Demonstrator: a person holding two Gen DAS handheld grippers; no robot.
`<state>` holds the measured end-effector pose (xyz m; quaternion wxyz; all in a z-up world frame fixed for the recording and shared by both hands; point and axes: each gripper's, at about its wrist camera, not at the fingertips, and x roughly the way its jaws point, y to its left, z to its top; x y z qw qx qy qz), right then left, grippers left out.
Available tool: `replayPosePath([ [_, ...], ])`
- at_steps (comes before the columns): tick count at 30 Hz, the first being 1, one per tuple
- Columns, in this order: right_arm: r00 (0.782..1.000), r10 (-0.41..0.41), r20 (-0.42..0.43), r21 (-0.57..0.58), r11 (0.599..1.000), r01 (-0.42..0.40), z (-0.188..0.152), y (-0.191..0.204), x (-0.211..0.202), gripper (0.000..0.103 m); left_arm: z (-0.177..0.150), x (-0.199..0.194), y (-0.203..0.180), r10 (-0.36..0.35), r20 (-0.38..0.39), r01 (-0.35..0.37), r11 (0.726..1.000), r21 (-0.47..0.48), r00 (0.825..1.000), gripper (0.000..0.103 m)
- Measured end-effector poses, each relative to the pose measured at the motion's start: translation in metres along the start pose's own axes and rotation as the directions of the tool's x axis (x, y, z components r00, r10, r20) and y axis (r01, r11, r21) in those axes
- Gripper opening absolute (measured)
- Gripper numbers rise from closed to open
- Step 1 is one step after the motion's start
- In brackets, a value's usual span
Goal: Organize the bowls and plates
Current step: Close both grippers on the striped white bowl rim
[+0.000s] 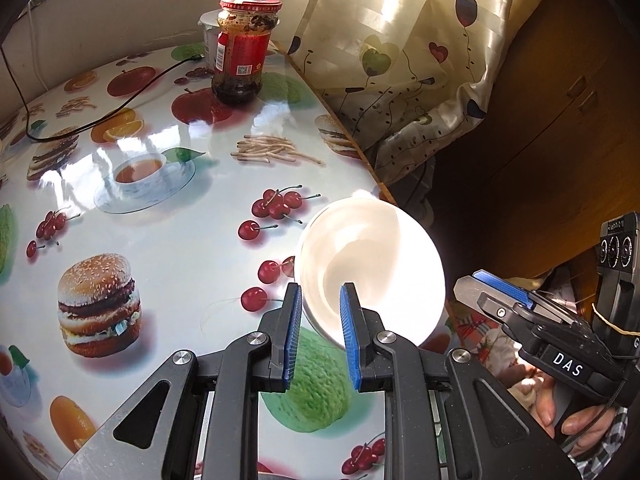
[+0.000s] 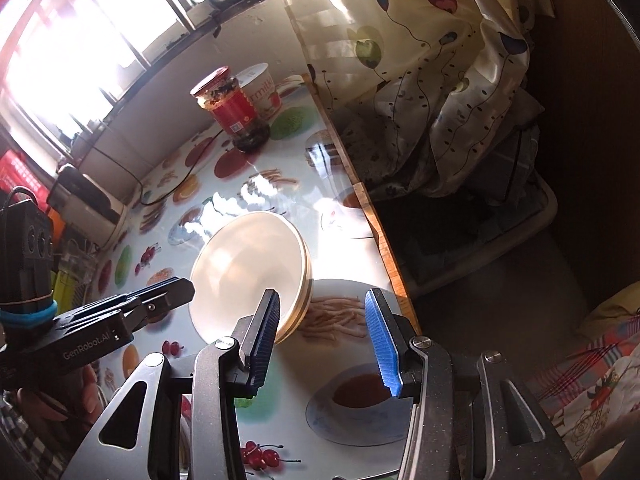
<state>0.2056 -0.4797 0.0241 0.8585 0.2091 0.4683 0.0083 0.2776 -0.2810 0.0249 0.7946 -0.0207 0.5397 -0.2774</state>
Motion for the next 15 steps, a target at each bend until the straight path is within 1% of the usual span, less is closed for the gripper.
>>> replayPosePath([
  [2, 1.0, -0.004, -0.012, -0.006, 1.0, 0.004, 0.002, 0.003, 0.006, 0.045, 0.0, 0.0, 0.001, -0.003, 0.006, 0.003, 1.0, -0.011, 1.0, 0.02],
  [5, 1.0, -0.002, -0.023, -0.018, 1.0, 0.001, 0.003, 0.005, 0.012, 0.044, 0.001, -0.002, -0.001, 0.001, 0.02, -0.002, 1.0, 0.005, 1.0, 0.02],
  [9, 0.999, -0.012, -0.035, -0.028, 1.0, 0.011, 0.004, 0.007, 0.019, 0.037, 0.002, 0.0, 0.0, -0.003, 0.022, 0.003, 1.0, 0.002, 1.0, 0.02],
  [12, 0.999, 0.005, -0.042, -0.02, 1.0, -0.006, 0.003, 0.007, 0.023, 0.033, 0.002, 0.002, 0.003, -0.005, 0.016, 0.005, 1.0, -0.011, 1.0, 0.02],
  [15, 0.999, 0.003, -0.047, -0.024, 1.0, -0.004, 0.003, 0.009, 0.027, 0.027, 0.0, 0.005, 0.004, -0.001, 0.009, 0.001, 1.0, -0.012, 1.0, 0.02],
])
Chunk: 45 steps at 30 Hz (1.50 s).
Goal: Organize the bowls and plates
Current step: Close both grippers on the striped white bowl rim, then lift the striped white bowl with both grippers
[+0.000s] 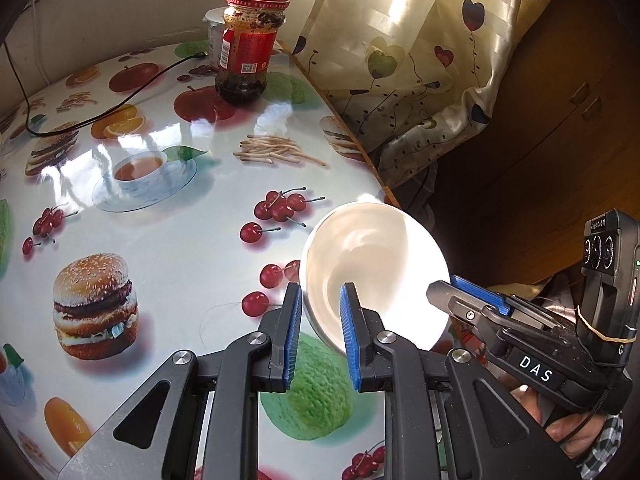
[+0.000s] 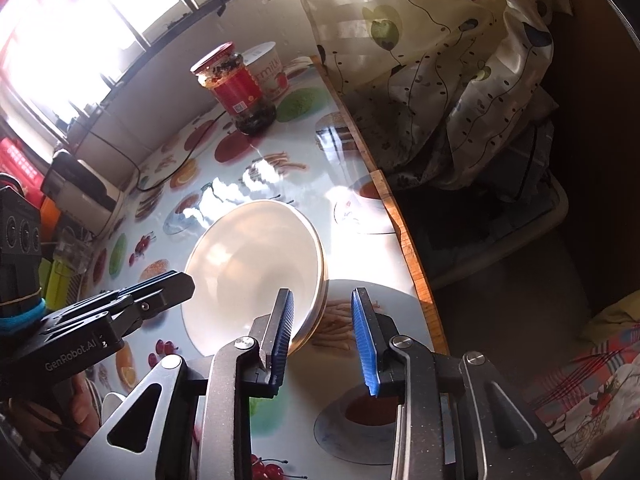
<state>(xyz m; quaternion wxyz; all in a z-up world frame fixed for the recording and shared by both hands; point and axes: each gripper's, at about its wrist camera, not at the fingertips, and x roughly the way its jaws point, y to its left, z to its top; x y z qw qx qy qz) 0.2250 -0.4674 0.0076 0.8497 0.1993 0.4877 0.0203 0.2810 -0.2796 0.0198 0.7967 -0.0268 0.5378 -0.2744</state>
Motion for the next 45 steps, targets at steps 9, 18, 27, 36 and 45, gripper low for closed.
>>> replayPosePath([
  [9, 1.0, 0.004, -0.006, -0.003, 1.0, -0.004, 0.0, 0.003, 0.005, 0.019, 0.0, 0.004, 0.0, -0.003, -0.006, 0.003, 1.0, -0.004, 1.0, 0.02],
  [18, 1.0, 0.005, -0.003, -0.002, 1.0, -0.005, -0.001, 0.004, 0.006, 0.016, 0.001, 0.005, -0.001, 0.003, -0.003, -0.003, 1.0, 0.004, 1.0, 0.017],
  [27, 1.0, 0.006, -0.003, 0.003, 1.0, -0.006, -0.001, 0.002, 0.005, 0.016, 0.001, 0.005, -0.001, 0.005, -0.003, -0.005, 1.0, 0.006, 1.0, 0.017],
  [36, 1.0, 0.008, 0.0, 0.008, 1.0, -0.008, 0.0, 0.0, 0.004, 0.016, 0.0, 0.006, -0.002, 0.008, -0.004, -0.008, 1.0, 0.018, 1.0, 0.017],
  [45, 1.0, 0.011, 0.007, 0.016, 1.0, -0.011, -0.004, -0.005, -0.005, 0.016, -0.004, 0.003, -0.005, -0.006, -0.01, 0.006, 1.0, 0.02, 1.0, 0.017],
])
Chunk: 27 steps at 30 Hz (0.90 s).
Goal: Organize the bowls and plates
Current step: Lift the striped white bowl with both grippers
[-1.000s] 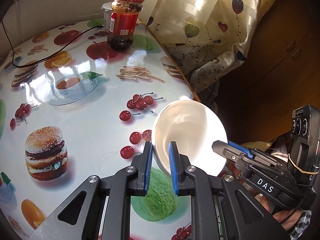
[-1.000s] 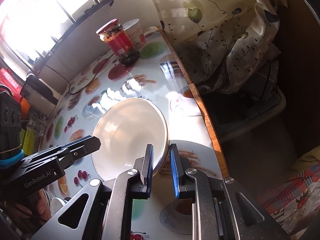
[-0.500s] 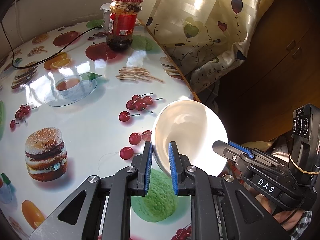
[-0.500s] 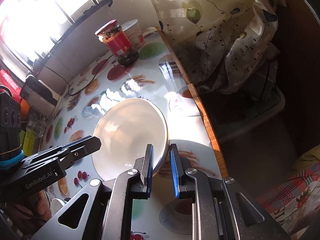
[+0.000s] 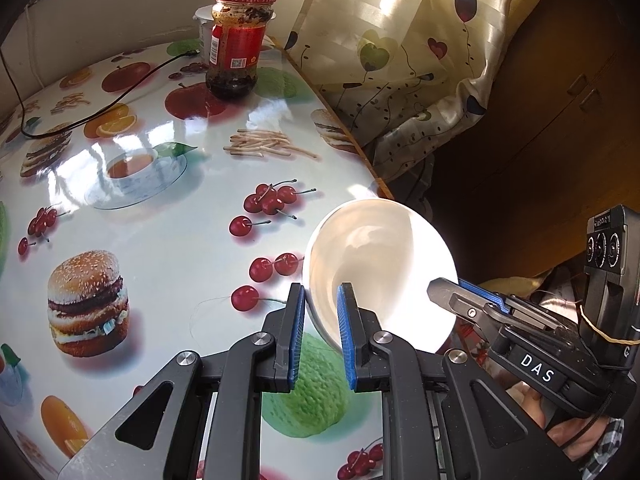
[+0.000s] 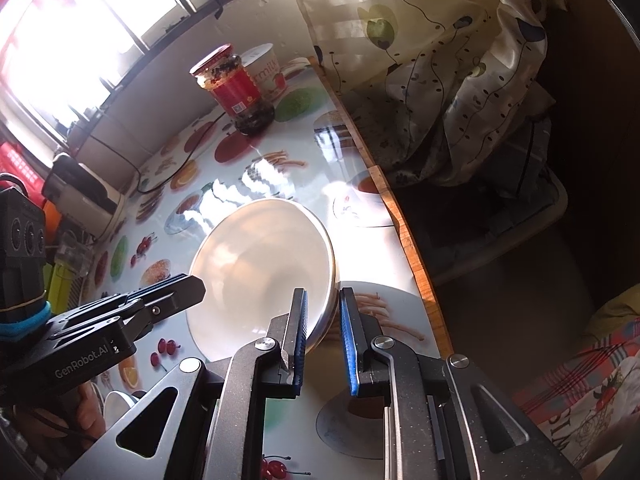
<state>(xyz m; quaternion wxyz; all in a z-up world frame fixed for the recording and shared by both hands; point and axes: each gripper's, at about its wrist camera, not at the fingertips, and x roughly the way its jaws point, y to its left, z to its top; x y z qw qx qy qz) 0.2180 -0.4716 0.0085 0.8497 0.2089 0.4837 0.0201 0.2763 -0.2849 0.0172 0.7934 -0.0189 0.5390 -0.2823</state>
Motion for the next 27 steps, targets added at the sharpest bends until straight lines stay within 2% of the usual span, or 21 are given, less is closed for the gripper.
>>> replayPosePath([
  [27, 0.998, 0.007, 0.07, 0.006, 1.0, -0.007, -0.031, 0.015, -0.054, 0.016, -0.024, -0.046, -0.016, -0.047, 0.052, 0.046, 0.998, 0.031, 0.998, 0.017],
])
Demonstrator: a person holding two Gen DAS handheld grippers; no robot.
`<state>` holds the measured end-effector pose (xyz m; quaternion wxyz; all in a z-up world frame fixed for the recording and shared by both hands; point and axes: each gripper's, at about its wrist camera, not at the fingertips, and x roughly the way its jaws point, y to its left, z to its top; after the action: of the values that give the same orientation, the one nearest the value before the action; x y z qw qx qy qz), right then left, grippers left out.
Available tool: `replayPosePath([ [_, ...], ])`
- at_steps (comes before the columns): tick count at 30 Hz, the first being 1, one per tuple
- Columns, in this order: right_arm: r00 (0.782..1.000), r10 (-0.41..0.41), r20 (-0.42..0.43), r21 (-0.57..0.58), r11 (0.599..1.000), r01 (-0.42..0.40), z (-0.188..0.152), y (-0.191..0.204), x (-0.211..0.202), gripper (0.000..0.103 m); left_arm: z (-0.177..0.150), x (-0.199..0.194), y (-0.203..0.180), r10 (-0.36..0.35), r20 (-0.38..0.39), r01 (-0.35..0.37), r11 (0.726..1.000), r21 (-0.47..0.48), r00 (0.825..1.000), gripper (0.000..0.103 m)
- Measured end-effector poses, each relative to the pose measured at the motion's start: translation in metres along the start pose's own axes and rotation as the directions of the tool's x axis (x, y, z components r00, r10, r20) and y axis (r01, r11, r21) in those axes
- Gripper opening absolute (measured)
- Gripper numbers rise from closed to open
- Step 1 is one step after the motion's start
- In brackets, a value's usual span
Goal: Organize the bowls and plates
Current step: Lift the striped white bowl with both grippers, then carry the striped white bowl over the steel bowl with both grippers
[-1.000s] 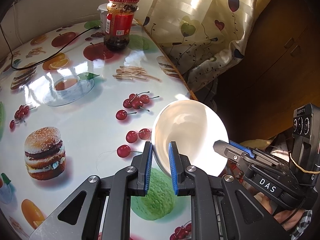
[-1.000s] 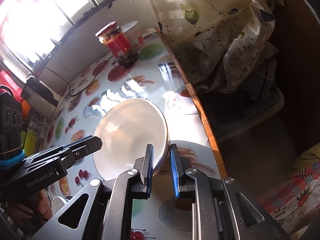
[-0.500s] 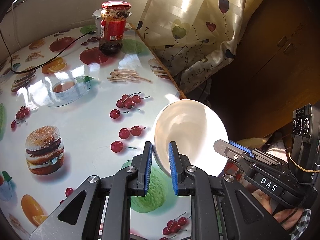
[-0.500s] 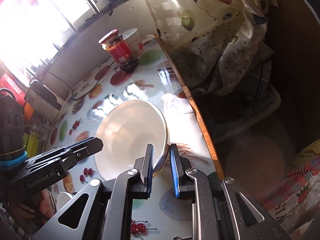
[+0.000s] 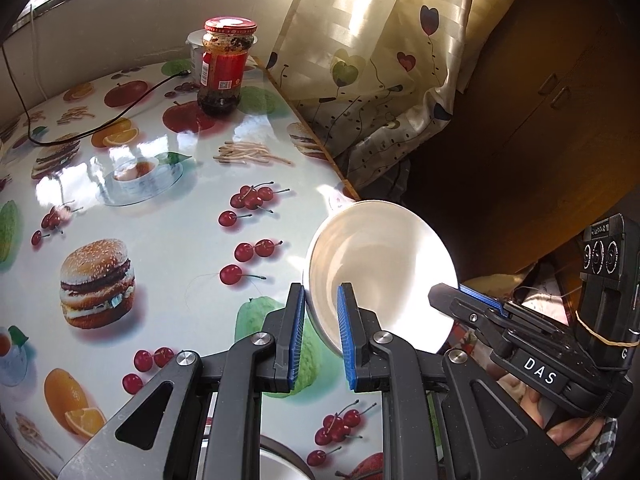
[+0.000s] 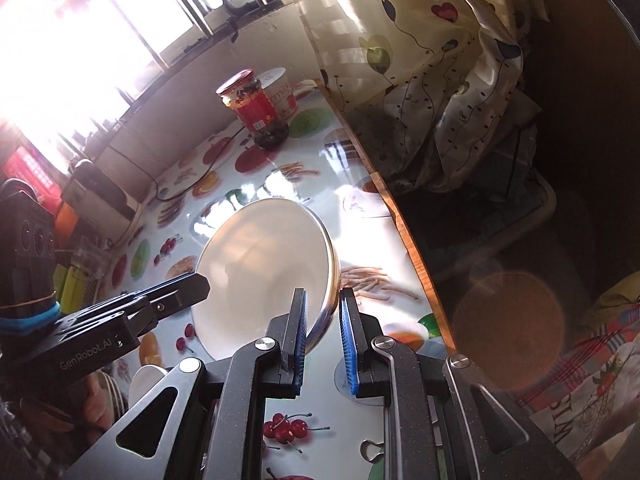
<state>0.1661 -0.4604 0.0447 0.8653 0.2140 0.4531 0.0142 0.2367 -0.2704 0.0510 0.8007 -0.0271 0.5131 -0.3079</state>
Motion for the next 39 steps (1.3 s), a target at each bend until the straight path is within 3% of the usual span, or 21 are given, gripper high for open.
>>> replayPosePath([
  [26, 0.998, 0.038, 0.05, -0.045, 0.998, -0.035, -0.033, 0.052, -0.042, 0.017, -0.033, -0.065, 0.023, -0.05, 0.1, 0.055, 0.998, -0.042, 0.994, 0.017],
  [39, 0.996, 0.08, 0.047, -0.082, 0.994, -0.076, -0.049, 0.088, -0.044, 0.018, -0.052, -0.096, 0.05, -0.036, 0.143, 0.048, 0.995, -0.082, 0.989, 0.017],
])
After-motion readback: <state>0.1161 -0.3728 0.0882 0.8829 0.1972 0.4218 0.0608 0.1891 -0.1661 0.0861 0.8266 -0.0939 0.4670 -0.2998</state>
